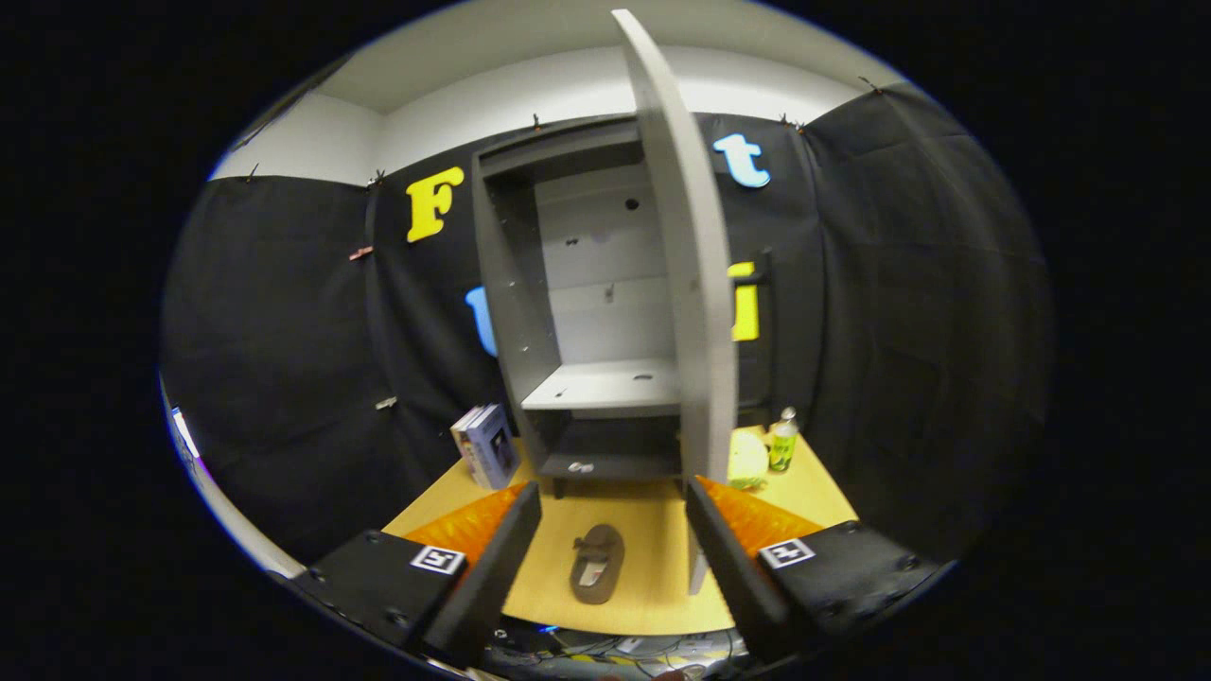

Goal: Open the shoe cabinet door, grab the shoes and put them into the shoe cabinet, then close the shoe cabinet door.

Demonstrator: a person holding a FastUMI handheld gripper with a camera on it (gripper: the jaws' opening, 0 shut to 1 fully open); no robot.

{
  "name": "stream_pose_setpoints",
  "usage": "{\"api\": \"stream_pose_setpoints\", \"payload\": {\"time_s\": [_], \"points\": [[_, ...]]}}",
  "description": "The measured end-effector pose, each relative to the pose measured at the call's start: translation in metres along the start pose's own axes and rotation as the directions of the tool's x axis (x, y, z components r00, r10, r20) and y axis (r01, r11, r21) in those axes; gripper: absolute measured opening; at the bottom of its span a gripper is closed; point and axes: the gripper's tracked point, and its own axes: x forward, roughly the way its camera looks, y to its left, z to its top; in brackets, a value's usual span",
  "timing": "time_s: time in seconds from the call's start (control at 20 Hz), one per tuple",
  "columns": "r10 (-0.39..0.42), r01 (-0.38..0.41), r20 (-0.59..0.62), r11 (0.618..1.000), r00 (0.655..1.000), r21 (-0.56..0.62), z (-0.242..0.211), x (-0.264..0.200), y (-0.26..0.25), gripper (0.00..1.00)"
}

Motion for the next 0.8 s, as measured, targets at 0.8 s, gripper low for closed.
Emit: {"api": "stream_pose_setpoints", "payload": {"time_s": [0.8], "points": [[-0.010,0.042,-0.375,0.996,0.927,0.078,-0.237,0.169,0.035,0.99]]}}
